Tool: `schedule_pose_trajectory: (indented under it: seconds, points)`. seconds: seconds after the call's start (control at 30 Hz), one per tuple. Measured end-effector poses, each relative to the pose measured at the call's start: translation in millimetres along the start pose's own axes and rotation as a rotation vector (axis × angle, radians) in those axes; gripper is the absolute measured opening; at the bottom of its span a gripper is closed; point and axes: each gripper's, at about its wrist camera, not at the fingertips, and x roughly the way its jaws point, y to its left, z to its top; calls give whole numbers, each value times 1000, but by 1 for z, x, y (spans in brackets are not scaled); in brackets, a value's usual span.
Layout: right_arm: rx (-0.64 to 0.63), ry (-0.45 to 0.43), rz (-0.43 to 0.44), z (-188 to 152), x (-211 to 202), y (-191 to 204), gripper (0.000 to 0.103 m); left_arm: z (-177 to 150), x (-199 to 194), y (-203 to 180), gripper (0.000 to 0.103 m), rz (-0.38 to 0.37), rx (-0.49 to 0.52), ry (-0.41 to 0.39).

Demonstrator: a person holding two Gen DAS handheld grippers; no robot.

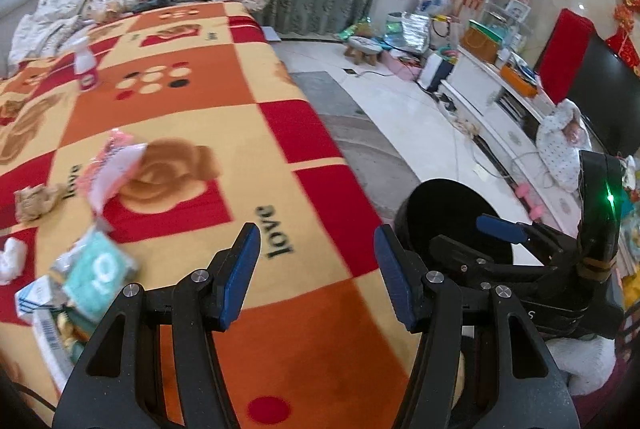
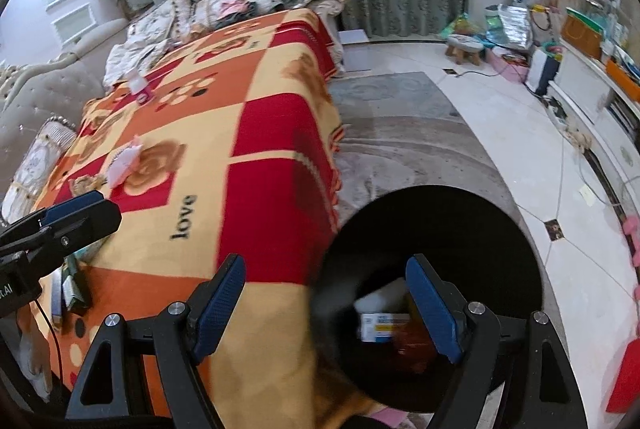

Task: Collect trash
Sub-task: 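Move both empty tools back over the remaining trash on the blanket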

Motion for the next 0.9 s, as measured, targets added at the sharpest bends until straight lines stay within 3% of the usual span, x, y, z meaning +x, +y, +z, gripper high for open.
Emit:
schedule_pose_trajectory:
  seconds: [0.4, 0.9]
  points:
    - [-143, 35, 90, 1, 14, 92, 80, -33, -50, 65, 58, 72, -85, 34]
    - [-331, 103, 233, -10, 38, 196, 80, -94, -96, 175, 58, 244, -226, 90]
